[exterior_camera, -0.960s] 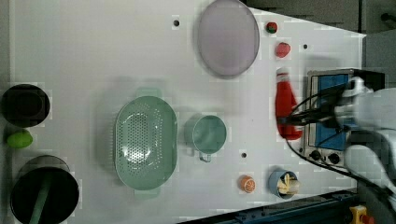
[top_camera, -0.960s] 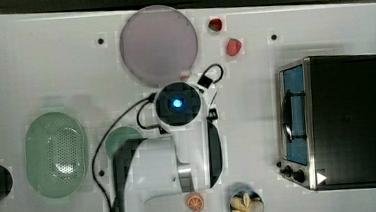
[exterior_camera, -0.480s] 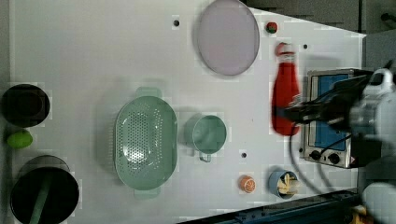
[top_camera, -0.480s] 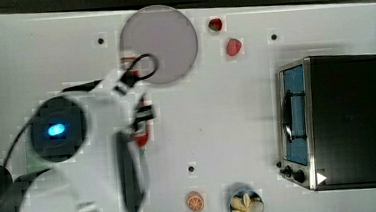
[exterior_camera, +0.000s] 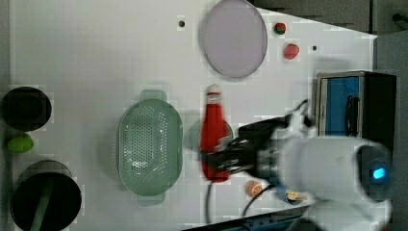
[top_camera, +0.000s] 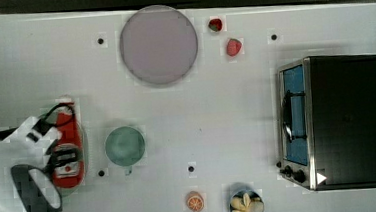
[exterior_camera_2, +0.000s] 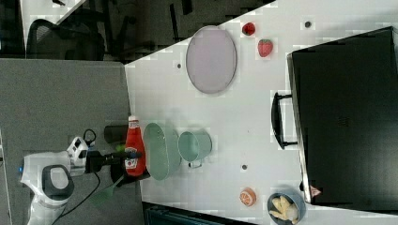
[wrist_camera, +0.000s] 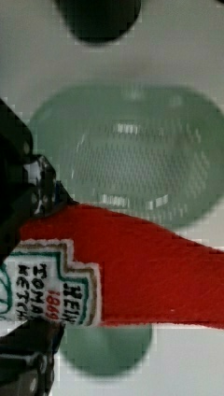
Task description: Pick Ketchup from the table and place it in strainer.
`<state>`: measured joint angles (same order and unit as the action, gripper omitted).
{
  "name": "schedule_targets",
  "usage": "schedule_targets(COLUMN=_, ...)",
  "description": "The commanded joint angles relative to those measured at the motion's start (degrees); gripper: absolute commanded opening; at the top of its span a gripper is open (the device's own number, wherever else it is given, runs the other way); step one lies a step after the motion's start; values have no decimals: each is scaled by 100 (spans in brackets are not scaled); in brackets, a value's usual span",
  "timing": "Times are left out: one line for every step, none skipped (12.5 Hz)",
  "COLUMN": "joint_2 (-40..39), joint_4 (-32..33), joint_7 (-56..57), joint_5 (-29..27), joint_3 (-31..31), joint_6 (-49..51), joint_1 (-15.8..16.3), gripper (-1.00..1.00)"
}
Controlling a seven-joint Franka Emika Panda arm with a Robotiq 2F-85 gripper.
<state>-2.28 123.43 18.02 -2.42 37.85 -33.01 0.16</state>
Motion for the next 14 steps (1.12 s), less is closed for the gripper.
schedule_targets(joint_2=-484, joint_4=-10, joint_7=-1413, joint_5=-13, joint_3=249, joint_6=-782, joint_1=-72, gripper=25)
schedule_targets(joint_2=-758, joint_4=-2, joint_7=-1756, joint_5=23, joint_3=360, joint_6=-1100, joint_1=-23, gripper=25)
schedule_targets(joint_2=-1042, joint_4=4, joint_7=-2066, joint_5=67, joint_3=426, joint_6=-1349, joint_1=52, gripper=25)
schedule_targets(joint_2=-1313, joint_4=13, joint_7=-2323, joint_5=150, joint_3=438, joint_6=-1528, joint_1=142, gripper=25)
schedule_targets(joint_2=-1566, joint_4=12, joint_7=-2429, joint_5=327, joint_3=432, joint_6=-1733, joint_1=220, gripper=25)
schedule_targets(joint_2=-1804, joint_4=25, joint_7=-2465, joint_5=553, joint_3=403, joint_6=-1904, joint_1=274, gripper=25)
schedule_targets(joint_2=-2035, joint_4=40, joint_7=-2536, joint_5=741, joint_3=363, joint_6=-2087, joint_1=315, gripper=25)
schedule_targets(joint_2=-2230, joint_4=50, joint_7=-2678, joint_5=821, joint_3=321, joint_6=-2342, joint_1=335, gripper=31)
schedule_targets(joint_2=-2390, joint_4=63, joint_7=-2753, joint_5=917, joint_3=275, joint_6=-2602, joint_1=360, gripper=50)
schedule_targets(joint_2=-2495, joint_4=78, joint_7=-2759, joint_5=988, joint_3=255, joint_6=-2819, joint_1=370, gripper=72)
schedule_targets(joint_2=-2501, joint_4=72, joint_7=-2781, joint_5=998, joint_3=244, joint_6=-2923, joint_1=356, gripper=95)
schedule_targets(joint_2=-2387, joint_4=65, joint_7=-2875, joint_5=998, joint_3=244, joint_6=-2876, joint_1=313, gripper=100)
schedule_targets(joint_2=-2170, joint_4=62, joint_7=-3016, joint_5=990, joint_3=243, joint_6=-2750, joint_1=249, gripper=100)
schedule_targets(joint_2=-1860, joint_4=61, joint_7=-3160, joint_5=980, joint_3=246, joint_6=-2567, joint_1=157, gripper=100)
